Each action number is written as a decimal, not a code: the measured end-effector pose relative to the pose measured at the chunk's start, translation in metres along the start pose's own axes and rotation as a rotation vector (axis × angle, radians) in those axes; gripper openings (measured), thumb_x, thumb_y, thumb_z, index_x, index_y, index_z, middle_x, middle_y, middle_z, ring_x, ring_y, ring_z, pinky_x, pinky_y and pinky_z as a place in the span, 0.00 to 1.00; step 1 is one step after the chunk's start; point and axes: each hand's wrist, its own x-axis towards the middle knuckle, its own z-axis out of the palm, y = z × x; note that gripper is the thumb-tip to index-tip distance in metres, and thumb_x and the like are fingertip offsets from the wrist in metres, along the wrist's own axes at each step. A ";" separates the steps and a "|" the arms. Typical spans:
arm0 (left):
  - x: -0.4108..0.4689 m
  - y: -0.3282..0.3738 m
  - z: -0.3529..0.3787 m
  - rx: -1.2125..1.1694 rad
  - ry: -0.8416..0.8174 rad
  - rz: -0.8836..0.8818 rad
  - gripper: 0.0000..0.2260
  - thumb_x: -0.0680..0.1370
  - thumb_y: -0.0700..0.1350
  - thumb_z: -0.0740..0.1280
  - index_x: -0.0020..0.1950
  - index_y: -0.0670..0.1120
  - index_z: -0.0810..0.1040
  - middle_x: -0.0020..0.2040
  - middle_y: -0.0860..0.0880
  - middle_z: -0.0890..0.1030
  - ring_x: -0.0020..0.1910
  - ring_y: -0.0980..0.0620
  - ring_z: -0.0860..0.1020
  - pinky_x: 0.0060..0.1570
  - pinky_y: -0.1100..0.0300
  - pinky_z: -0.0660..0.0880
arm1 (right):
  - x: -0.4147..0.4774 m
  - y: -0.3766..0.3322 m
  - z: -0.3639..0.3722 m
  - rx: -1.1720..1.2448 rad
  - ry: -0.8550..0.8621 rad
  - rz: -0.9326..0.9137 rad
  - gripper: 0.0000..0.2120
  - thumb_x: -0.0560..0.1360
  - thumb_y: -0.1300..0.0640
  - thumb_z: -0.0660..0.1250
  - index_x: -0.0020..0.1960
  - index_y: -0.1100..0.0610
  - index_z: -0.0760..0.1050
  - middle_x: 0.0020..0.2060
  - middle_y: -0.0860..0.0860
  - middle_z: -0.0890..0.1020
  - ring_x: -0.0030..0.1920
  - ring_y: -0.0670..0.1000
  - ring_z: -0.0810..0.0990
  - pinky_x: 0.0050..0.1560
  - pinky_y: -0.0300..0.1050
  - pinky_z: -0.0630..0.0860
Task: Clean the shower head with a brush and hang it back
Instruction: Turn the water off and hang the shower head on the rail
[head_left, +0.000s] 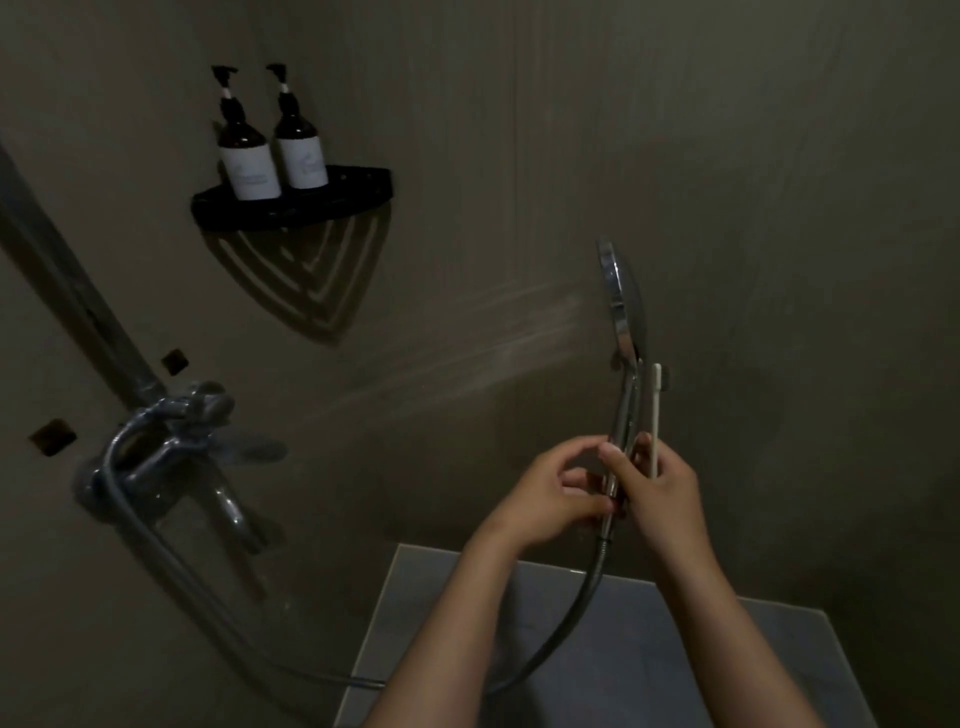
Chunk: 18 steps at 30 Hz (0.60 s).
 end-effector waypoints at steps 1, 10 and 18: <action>0.001 0.001 0.011 0.008 -0.013 0.001 0.27 0.73 0.27 0.65 0.65 0.50 0.68 0.42 0.49 0.79 0.37 0.59 0.81 0.38 0.65 0.78 | -0.003 0.000 -0.010 0.004 0.016 0.008 0.12 0.73 0.66 0.69 0.35 0.57 0.70 0.28 0.51 0.72 0.24 0.37 0.71 0.26 0.29 0.67; 0.015 -0.006 0.129 0.044 -0.158 0.027 0.27 0.71 0.23 0.64 0.61 0.49 0.69 0.42 0.50 0.77 0.35 0.63 0.79 0.38 0.68 0.77 | -0.031 0.004 -0.123 0.018 0.217 0.114 0.09 0.70 0.69 0.70 0.50 0.68 0.76 0.39 0.61 0.79 0.42 0.57 0.79 0.46 0.53 0.78; 0.017 -0.015 0.229 0.071 -0.300 0.033 0.28 0.69 0.25 0.66 0.59 0.52 0.71 0.45 0.46 0.77 0.43 0.51 0.76 0.43 0.59 0.77 | -0.063 0.019 -0.220 0.013 0.386 0.151 0.07 0.70 0.69 0.71 0.45 0.62 0.76 0.34 0.55 0.79 0.37 0.53 0.78 0.37 0.43 0.77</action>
